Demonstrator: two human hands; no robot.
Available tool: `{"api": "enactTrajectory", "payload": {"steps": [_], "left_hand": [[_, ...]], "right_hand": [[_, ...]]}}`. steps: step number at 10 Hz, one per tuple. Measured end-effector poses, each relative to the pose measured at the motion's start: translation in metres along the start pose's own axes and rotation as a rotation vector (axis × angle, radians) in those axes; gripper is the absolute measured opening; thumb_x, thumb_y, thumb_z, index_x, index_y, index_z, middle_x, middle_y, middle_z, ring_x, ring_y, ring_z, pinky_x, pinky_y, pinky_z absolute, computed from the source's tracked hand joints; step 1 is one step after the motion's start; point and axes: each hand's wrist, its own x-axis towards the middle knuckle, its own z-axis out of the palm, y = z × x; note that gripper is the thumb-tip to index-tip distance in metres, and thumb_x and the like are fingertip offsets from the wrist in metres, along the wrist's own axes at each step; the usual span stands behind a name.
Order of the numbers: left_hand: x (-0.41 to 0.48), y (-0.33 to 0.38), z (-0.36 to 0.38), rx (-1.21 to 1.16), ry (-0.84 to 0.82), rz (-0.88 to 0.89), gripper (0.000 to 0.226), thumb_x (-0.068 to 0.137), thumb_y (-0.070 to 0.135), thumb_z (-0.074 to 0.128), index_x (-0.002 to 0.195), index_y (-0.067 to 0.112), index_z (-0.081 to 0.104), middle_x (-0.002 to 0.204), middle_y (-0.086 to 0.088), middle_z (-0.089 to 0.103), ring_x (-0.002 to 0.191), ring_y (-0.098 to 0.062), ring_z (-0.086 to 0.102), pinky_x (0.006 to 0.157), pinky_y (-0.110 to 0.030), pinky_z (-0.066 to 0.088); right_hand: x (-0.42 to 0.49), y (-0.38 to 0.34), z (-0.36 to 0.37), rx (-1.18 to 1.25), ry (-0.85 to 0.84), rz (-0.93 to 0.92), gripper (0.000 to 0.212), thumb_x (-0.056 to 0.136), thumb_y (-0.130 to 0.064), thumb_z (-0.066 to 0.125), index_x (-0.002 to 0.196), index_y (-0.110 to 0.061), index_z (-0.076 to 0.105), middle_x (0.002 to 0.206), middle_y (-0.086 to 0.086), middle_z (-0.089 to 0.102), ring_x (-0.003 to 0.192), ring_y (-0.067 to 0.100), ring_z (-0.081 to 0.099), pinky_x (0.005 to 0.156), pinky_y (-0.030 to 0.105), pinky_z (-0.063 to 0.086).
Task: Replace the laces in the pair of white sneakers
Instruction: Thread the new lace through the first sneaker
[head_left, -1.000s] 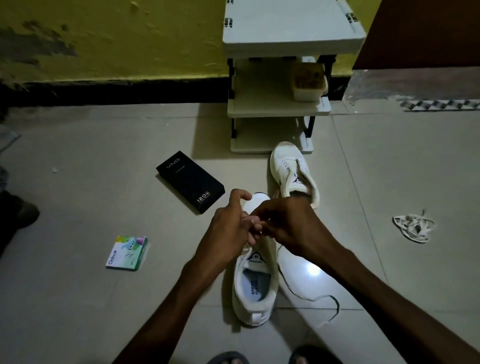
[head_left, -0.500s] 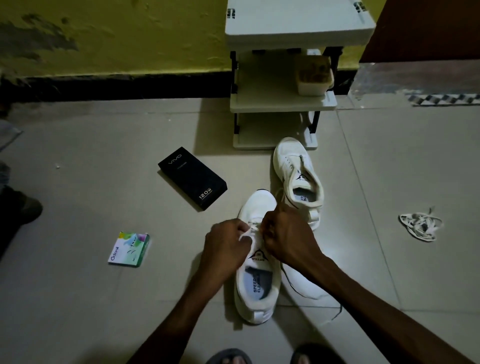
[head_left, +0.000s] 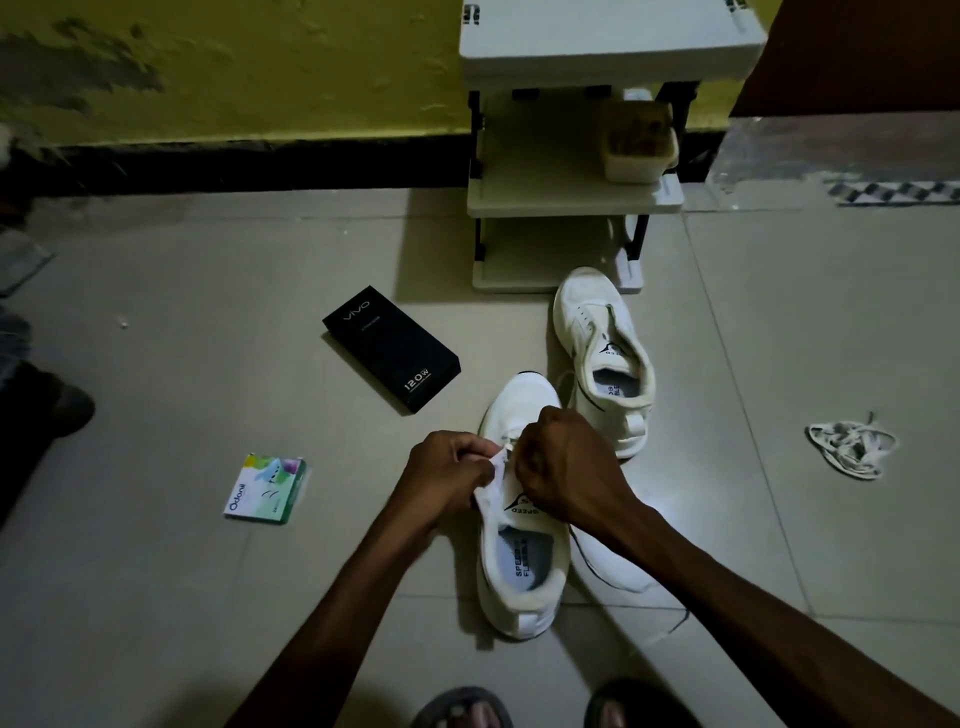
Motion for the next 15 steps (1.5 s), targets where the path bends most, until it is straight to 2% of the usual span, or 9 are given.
{"api": "enactTrajectory", "payload": {"steps": [2,4,5,7,10,12,13,14,15], "left_hand": [[0.002,-0.003,0.001,0.049,-0.004,0.025,0.019,0.085,0.011,0.065,0.101,0.016,0.073,0.093,-0.002,0.073,0.083,-0.015,0.067,0.066,-0.022,0.054],[0.004,-0.006,0.000,-0.052,-0.065,-0.026,0.022,0.095,0.012,0.054,0.089,0.020,0.073,0.089,-0.008,0.073,0.086,-0.027,0.071,0.081,-0.040,0.060],[0.004,-0.008,0.002,-0.035,-0.037,0.042,0.012,0.093,0.013,0.061,0.094,0.014,0.073,0.089,-0.008,0.071,0.072,-0.023,0.068,0.063,-0.027,0.057],[0.006,-0.009,0.008,0.000,0.066,0.136,0.009,0.090,0.016,0.068,0.088,0.007,0.069,0.079,-0.004,0.065,0.064,-0.013,0.067,0.057,-0.020,0.055],[0.013,0.002,-0.009,0.022,0.280,0.290,0.023,0.089,0.005,0.060,0.072,0.021,0.061,0.079,-0.003,0.068,0.077,-0.021,0.071,0.073,-0.045,0.061],[0.001,0.080,-0.051,-1.096,0.036,0.199,0.031,0.095,-0.010,0.032,0.075,0.008,0.047,0.064,-0.003,0.056,0.055,-0.013,0.060,0.057,-0.027,0.058],[-0.006,0.087,-0.055,-0.982,0.017,0.164,0.028,0.096,0.002,0.031,0.077,0.014,0.048,0.058,0.004,0.042,0.044,-0.007,0.036,0.042,-0.019,0.033],[-0.006,0.058,-0.029,0.443,0.240,0.192,0.028,0.102,0.026,0.036,0.095,0.018,0.063,0.085,-0.004,0.061,0.077,-0.022,0.060,0.068,-0.030,0.048],[-0.005,0.016,-0.008,0.923,0.005,0.143,0.042,0.102,0.045,0.038,0.090,0.019,0.069,0.096,-0.008,0.067,0.093,-0.028,0.063,0.076,-0.031,0.043]], "right_hand": [[-0.007,-0.004,0.011,-0.029,0.126,0.026,0.026,0.076,-0.030,0.051,0.059,-0.011,0.056,0.064,0.005,0.048,0.064,0.027,0.052,0.052,0.027,0.028],[-0.010,-0.003,0.022,0.078,0.171,0.083,0.025,0.078,-0.033,0.050,0.062,-0.015,0.057,0.064,0.000,0.048,0.064,0.023,0.051,0.052,0.030,0.039],[-0.011,-0.008,0.023,0.134,0.178,0.135,0.016,0.074,-0.026,0.058,0.063,-0.014,0.060,0.063,-0.002,0.051,0.062,0.021,0.054,0.052,0.028,0.041],[-0.017,-0.006,0.029,0.267,0.336,0.225,0.007,0.083,-0.028,0.069,0.078,-0.022,0.068,0.077,-0.006,0.062,0.070,0.007,0.054,0.057,0.011,0.032],[-0.049,-0.001,0.033,0.277,0.319,0.164,0.018,0.087,-0.034,0.065,0.103,-0.027,0.062,0.100,-0.010,0.057,0.087,0.007,0.054,0.071,0.013,0.040],[-0.050,-0.002,0.037,0.354,0.376,0.185,0.022,0.087,-0.032,0.067,0.101,-0.025,0.052,0.091,-0.013,0.054,0.078,0.000,0.048,0.067,0.008,0.033],[-0.050,-0.003,0.037,0.373,0.384,0.212,0.021,0.085,-0.030,0.069,0.091,-0.027,0.049,0.083,-0.016,0.051,0.075,-0.003,0.048,0.062,0.007,0.032],[-0.049,-0.003,0.039,0.399,0.395,0.222,0.022,0.084,-0.031,0.070,0.090,-0.027,0.049,0.082,-0.018,0.050,0.079,-0.006,0.048,0.064,0.005,0.034],[-0.051,-0.003,0.041,0.440,0.417,0.202,0.025,0.083,-0.030,0.071,0.090,-0.025,0.048,0.084,-0.022,0.047,0.083,-0.012,0.047,0.069,0.001,0.034]]}}
